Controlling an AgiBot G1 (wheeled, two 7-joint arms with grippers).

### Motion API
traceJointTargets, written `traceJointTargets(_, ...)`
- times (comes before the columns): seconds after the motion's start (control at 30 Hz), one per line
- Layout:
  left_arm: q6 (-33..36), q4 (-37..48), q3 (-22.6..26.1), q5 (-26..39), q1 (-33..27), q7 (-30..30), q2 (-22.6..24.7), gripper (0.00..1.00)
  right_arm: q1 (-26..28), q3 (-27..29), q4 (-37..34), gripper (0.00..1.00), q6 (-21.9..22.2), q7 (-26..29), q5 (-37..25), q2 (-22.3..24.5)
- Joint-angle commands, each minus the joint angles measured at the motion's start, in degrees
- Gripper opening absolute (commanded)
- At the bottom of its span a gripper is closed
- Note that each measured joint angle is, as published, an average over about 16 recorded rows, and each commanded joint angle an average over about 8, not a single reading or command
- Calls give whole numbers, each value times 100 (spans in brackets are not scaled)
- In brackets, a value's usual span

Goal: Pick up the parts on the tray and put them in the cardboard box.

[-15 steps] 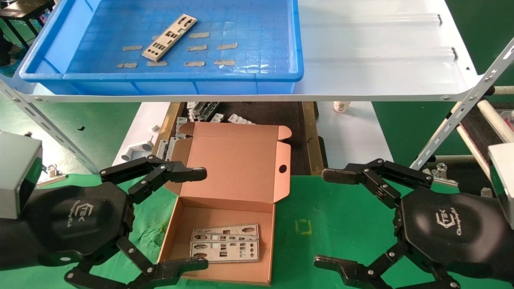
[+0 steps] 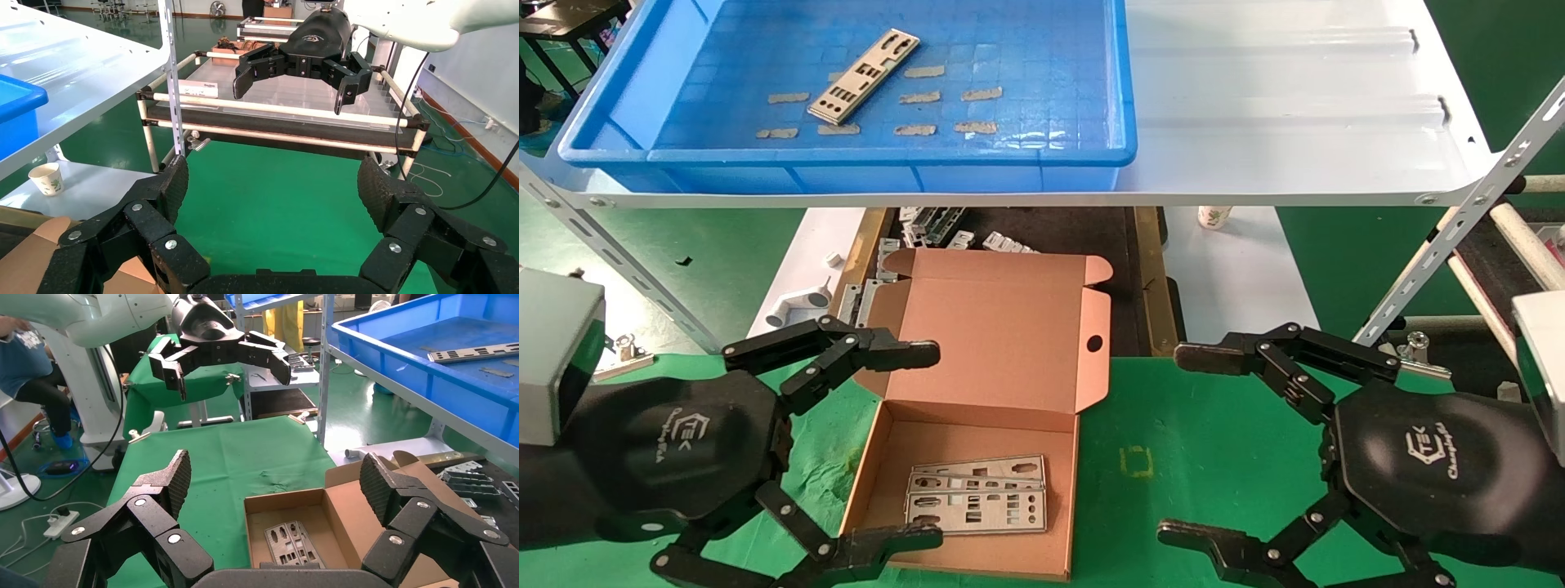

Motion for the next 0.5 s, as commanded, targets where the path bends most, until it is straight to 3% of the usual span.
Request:
traceJointTargets(0.03,0,1,1,0,0,0,0,100,0,0,0,74,0,0,0,0)
traceJointTargets(0.17,-3,2,-1,0,0,-1,0,100,0,0,0,24,0,0,0,0)
traceJointTargets(0.23,-32,15,-5,3,-7,-6,6,100,0,0,0,6,0,0,0,0)
traceJointTargets(0.3,-106,37,-14,18,-29,-18,23,100,0,0,0,0,0,0,0,0)
traceJointTargets(0.5,-658,173,-13,258,-327,-74,237,100,1,0,-1,0,-1,0,0,0)
